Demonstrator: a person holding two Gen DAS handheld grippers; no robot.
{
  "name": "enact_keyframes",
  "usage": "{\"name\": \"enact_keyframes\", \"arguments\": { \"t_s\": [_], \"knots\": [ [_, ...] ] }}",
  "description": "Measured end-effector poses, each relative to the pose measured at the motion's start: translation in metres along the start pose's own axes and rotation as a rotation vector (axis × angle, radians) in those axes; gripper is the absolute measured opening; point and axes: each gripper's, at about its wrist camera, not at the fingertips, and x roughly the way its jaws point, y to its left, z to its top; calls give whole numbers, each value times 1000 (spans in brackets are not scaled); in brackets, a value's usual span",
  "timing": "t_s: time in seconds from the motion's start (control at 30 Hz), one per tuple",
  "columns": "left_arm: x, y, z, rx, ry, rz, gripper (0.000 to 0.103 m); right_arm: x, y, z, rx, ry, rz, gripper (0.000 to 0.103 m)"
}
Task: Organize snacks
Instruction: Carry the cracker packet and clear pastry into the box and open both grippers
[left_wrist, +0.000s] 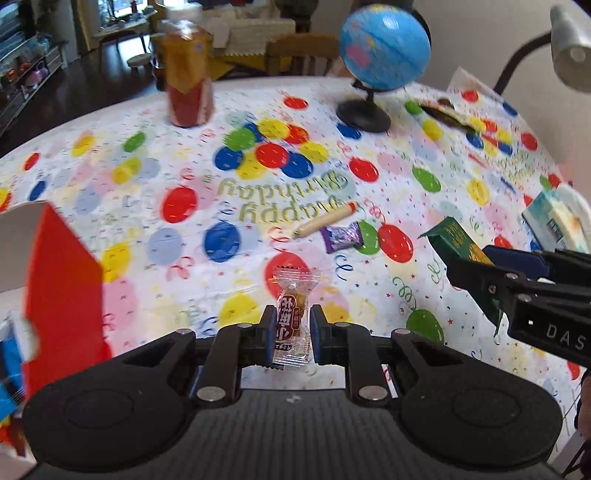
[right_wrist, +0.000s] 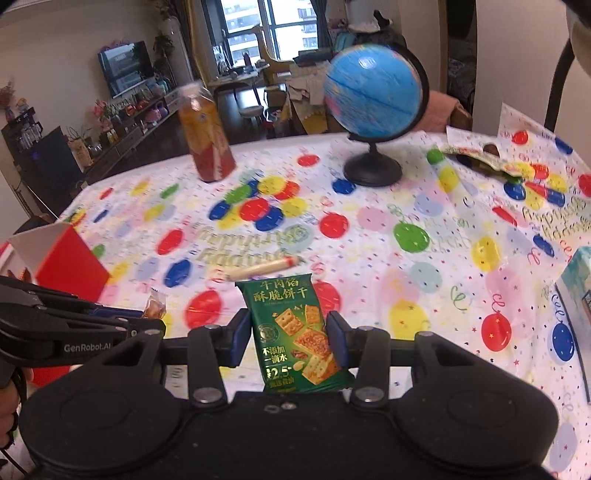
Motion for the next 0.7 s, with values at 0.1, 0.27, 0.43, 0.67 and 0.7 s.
{"name": "enact_keyframes", "arguments": {
  "t_s": [0.1, 0.27, 0.43, 0.67, 0.7],
  "knots": [
    [-21, 12, -4, -15, -31, -4, 18, -15, 21, 2, -20, -27, 1, 43],
    [-55, 35, -12, -27, -88, -4, 18, -36, 59, 8, -57, -71, 10, 43],
    [-85, 60, -20, -44, -133, 11, 18, -50, 98, 11, -95, -104, 26, 43],
    [-123, 102, -35, -74, -186, 36, 18, -61, 156, 13, -146, -131, 62, 43],
    [-127, 109, -38, -80, -192, 41, 18, -62, 164, 13, -153, -134, 66, 43]
  ]
}}
